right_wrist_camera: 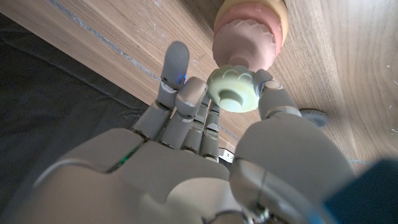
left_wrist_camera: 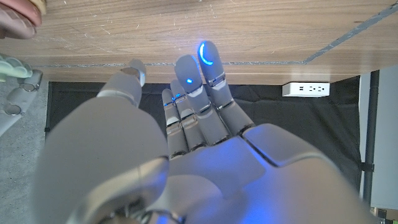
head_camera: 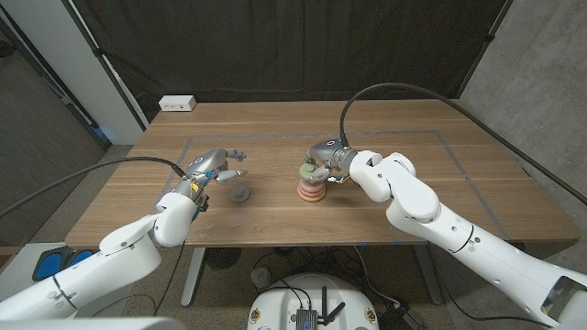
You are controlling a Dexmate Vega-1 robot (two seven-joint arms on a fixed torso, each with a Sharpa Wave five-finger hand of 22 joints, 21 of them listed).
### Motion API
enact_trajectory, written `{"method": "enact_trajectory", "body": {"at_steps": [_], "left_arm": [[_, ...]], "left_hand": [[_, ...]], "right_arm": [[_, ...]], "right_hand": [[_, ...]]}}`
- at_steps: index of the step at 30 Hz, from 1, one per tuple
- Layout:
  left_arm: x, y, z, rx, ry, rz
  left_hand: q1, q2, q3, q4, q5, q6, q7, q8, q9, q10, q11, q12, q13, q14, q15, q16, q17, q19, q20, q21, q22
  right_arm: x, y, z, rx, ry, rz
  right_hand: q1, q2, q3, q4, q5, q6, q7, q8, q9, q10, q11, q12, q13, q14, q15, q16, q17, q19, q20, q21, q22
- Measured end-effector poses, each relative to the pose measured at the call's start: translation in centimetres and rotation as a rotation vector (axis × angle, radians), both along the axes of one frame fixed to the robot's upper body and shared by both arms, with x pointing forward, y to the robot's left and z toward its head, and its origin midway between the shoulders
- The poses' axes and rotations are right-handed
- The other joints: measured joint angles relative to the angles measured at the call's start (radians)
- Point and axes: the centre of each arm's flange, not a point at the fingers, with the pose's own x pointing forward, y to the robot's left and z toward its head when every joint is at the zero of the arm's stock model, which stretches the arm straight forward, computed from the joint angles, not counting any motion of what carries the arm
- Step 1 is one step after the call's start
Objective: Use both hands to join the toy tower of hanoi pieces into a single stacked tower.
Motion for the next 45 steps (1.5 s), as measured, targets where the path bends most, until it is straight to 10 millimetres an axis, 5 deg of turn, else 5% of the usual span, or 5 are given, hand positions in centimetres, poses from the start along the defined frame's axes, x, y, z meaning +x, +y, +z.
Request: {"method": "enact_trajectory", "body": {"at_steps": [45], "left_arm": [[1.6, 0.0, 0.6, 0.009, 0.014, -0.014]], "left_hand": [[0.0, 0.0, 0.008, 0.0, 0.0, 0.004, 0.003, 0.0, 0.0, 0.013, -0.002, 0.0, 0.005, 0.0, 0.0, 0.007, 0.003, 0.0, 0.0, 0.0, 0.0]], "right_arm": [[1.7, 0.1, -1.5, -0.025, 0.051, -0.035]], "right_hand": [[0.0, 0.0, 0.008, -0.008, 0.008, 0.0, 0.0, -0.007, 0.001, 0.0, 0.0, -0.009, 0.007, -0.004, 0.004, 0.008, -0.001, 0.0, 0.0, 0.0, -0.002]]}}
